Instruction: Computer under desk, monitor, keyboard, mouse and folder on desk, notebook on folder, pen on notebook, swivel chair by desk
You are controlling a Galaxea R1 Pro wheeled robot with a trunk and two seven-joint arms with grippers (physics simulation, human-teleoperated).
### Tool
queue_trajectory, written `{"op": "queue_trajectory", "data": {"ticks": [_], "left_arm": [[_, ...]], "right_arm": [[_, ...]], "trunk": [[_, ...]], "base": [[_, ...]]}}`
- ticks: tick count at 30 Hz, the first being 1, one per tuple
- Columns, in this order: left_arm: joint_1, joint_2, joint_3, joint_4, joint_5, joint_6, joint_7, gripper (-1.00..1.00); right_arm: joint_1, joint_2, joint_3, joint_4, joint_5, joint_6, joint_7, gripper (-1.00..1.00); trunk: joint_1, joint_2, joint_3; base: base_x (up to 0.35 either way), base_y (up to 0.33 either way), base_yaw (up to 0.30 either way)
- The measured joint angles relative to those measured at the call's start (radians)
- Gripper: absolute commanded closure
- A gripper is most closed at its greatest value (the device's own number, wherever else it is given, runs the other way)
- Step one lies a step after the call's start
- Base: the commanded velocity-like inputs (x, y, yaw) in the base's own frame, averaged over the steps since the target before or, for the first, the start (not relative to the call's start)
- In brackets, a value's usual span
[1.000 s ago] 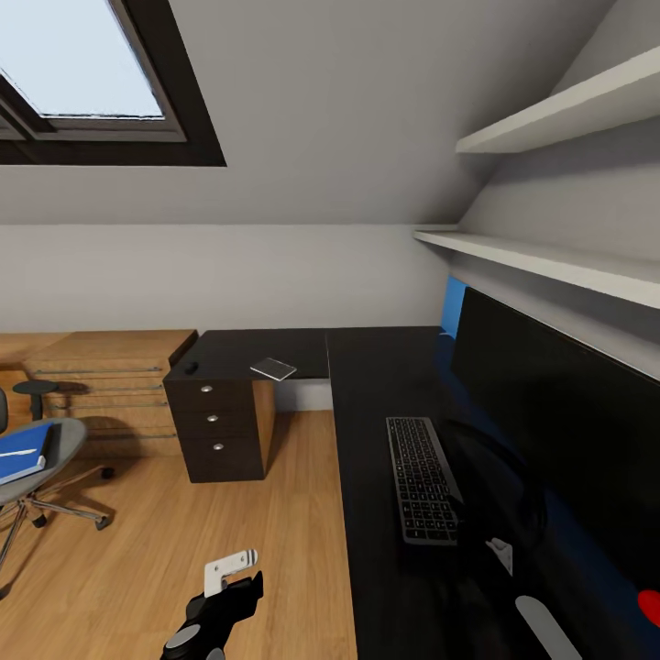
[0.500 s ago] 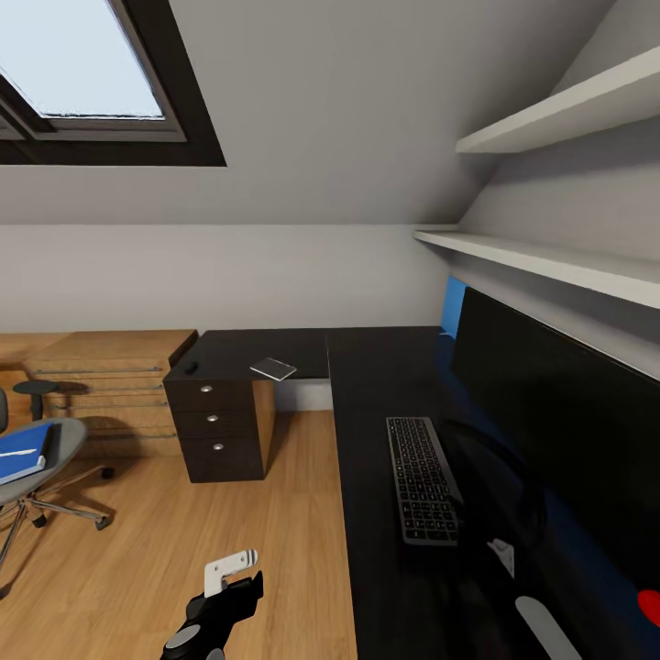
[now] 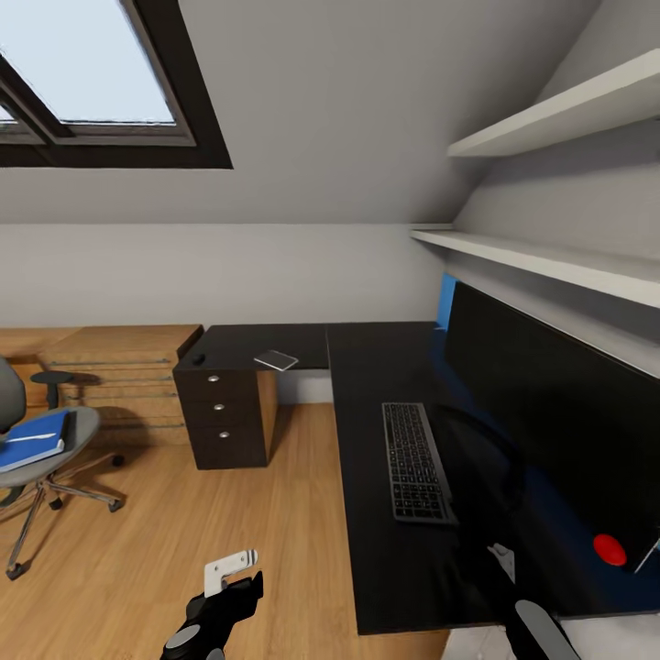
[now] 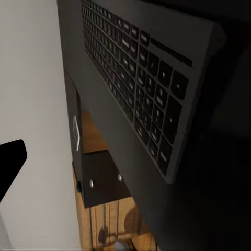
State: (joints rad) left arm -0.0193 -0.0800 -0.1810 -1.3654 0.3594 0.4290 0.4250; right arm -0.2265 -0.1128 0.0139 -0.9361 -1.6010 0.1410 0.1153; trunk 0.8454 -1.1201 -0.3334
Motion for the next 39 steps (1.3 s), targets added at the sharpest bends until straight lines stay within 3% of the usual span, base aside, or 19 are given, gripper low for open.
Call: {"op": "queue_trajectory", "data": {"ticks": [10,19,22,25,27,30,32,33,34,36,37,38,39], "left_arm": [[0.000,0.000,0.000,0.000,0.000,0.001,0.000,-1.00],[0.000,0.000,0.001,0.002,0.001,0.003,-0.003,-1.00],[0.000,0.001,0.002,0.009,0.001,0.003,-0.003,-1.00],[0.000,0.001,0.002,0.032,0.001,0.002,-0.003,-1.00],[-0.001,0.001,0.002,0.068,0.001,0.002,-0.004,-1.00],[0.000,0.001,0.017,0.083,0.000,0.001,-0.004,-1.00],[0.000,0.000,0.027,0.087,0.000,0.000,-0.004,-1.00],[0.000,-0.001,0.031,0.088,0.000,-0.001,-0.004,-1.00],[0.000,-0.001,0.033,0.089,0.000,-0.001,-0.004,-1.00],[0.000,-0.001,0.037,0.090,0.000,-0.001,-0.005,-1.00],[0.000,-0.001,0.037,0.091,0.000,-0.001,-0.005,-1.00],[0.000,-0.001,0.037,0.098,0.001,-0.001,-0.005,-1.00],[0.000,-0.001,0.037,0.105,0.001,-0.002,-0.005,-1.00]], "right_arm": [[0.000,0.000,0.001,0.000,0.001,0.000,-0.015,-1.00],[-0.002,0.006,0.006,0.004,0.001,0.001,-0.160,-1.00],[-0.003,0.017,0.006,0.009,0.003,0.000,-0.173,-1.00],[-0.012,0.025,0.007,0.034,0.004,0.000,-0.179,-1.00],[-0.054,0.032,0.010,0.107,0.021,0.000,-0.181,-1.00],[-0.119,0.055,0.012,0.226,0.100,-0.005,-0.182,-1.00],[-0.161,0.076,0.012,0.304,0.194,-0.030,-0.182,-1.00],[-0.186,0.091,0.012,0.355,0.270,-0.063,-0.182,-1.00],[-0.198,0.097,0.012,0.381,0.314,-0.087,-0.182,-1.00],[-0.227,0.121,0.011,0.459,0.497,-0.203,-0.184,-1.00],[-0.232,0.128,0.011,0.474,0.544,-0.239,-0.184,-1.00],[-0.238,0.140,0.010,0.497,0.627,-0.308,-0.185,-1.00],[-0.240,0.146,0.010,0.508,0.668,-0.342,-0.185,-1.00]], "trunk": [[0.000,0.000,0.000],[0.000,0.000,0.000],[0.000,0.000,0.000],[0.000,0.000,0.000],[0.000,0.000,0.000],[0.000,0.000,0.000],[-0.001,0.000,0.000],[-0.001,0.000,0.000],[-0.001,0.000,0.000],[-0.001,0.000,0.000],[-0.001,0.000,0.000],[-0.001,0.000,0.000],[-0.001,0.000,0.000]], "base": [[-0.334,0.000,0.000],[-0.334,0.000,0.000],[-0.334,0.000,0.000],[-0.331,0.000,0.000],[-0.240,0.000,0.000],[-0.099,0.000,0.000],[-0.043,0.000,0.000],[-0.027,0.000,0.000],[-0.017,0.000,0.000],[-0.010,0.000,0.000],[-0.006,0.000,0.000],[-0.005,0.000,0.000],[-0.004,0.000,0.000]]}}
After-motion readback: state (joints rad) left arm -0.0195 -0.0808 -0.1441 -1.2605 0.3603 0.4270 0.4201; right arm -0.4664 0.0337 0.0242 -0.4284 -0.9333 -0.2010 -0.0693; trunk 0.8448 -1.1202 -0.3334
